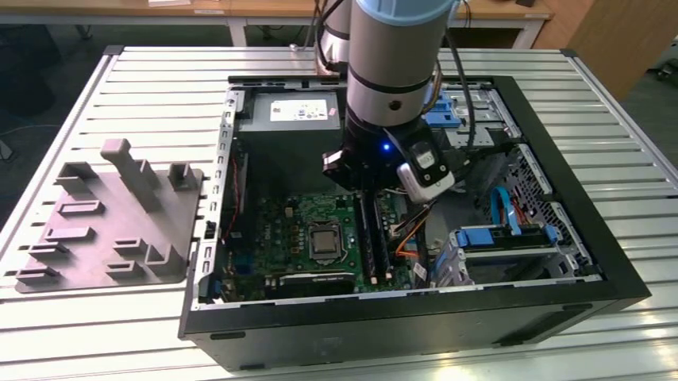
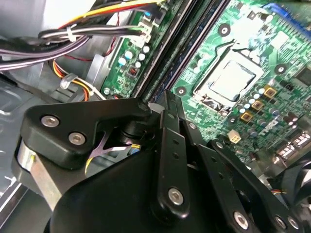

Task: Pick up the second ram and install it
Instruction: 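Press down the second ram until it locks into place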

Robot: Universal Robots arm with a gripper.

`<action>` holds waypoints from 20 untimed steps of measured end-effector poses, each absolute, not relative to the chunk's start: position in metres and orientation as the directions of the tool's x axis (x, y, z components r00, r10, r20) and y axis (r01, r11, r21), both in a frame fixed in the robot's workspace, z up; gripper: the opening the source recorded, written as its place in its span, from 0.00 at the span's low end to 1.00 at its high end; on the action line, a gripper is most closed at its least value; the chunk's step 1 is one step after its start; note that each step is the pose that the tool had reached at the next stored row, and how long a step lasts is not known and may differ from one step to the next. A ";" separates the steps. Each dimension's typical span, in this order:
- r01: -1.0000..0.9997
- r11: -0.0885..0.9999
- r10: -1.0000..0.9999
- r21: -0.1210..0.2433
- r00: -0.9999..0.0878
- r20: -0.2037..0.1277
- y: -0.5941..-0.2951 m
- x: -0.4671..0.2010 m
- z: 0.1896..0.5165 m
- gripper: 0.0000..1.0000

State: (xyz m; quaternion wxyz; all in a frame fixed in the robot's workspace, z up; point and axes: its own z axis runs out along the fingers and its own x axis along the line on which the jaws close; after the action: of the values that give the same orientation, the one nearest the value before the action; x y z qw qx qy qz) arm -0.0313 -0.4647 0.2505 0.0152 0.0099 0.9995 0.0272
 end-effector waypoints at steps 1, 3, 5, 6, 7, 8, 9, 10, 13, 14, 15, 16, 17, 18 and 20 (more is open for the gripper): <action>0.019 0.998 0.021 0.055 -0.999 -0.030 -0.463 -0.031 0.250 0.10; 0.019 0.998 0.021 0.055 -0.999 -0.030 -0.460 -0.031 0.249 0.10; 0.019 0.998 0.020 0.055 -0.999 -0.030 -0.458 -0.031 0.247 0.10; 0.019 0.998 0.020 0.055 -0.999 -0.030 -0.457 -0.031 0.246 0.10; 0.019 0.998 0.020 0.055 -0.999 -0.030 -0.456 -0.031 0.245 0.10; 0.019 0.998 0.020 0.055 -0.999 -0.030 -0.456 -0.031 0.244 0.10; 0.019 0.998 0.020 0.055 -0.999 -0.030 -0.456 -0.031 0.244 0.10; 0.019 0.998 0.020 0.055 -0.999 -0.030 -0.456 -0.031 0.244 0.10; 0.019 0.998 0.020 0.055 -0.999 -0.030 -0.455 -0.031 0.243 0.10; 0.019 0.998 0.021 0.055 -0.999 -0.030 -0.455 -0.031 0.242 0.10; 0.019 0.998 0.020 0.055 -0.999 -0.030 -0.455 -0.031 0.241 0.10; 0.019 0.998 0.020 0.055 -0.999 -0.030 -0.455 -0.031 0.240 0.10; 0.019 0.998 0.020 0.055 -0.999 -0.030 -0.455 -0.031 0.239 0.10; 0.019 0.998 0.021 0.055 -0.999 -0.030 -0.455 -0.031 0.238 0.10; 0.019 0.998 0.021 0.055 -0.999 -0.030 -0.454 -0.031 0.238 0.10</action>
State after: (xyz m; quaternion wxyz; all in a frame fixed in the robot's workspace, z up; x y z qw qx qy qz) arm -0.0313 -0.4535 0.2376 0.0151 0.0099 0.9995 0.0272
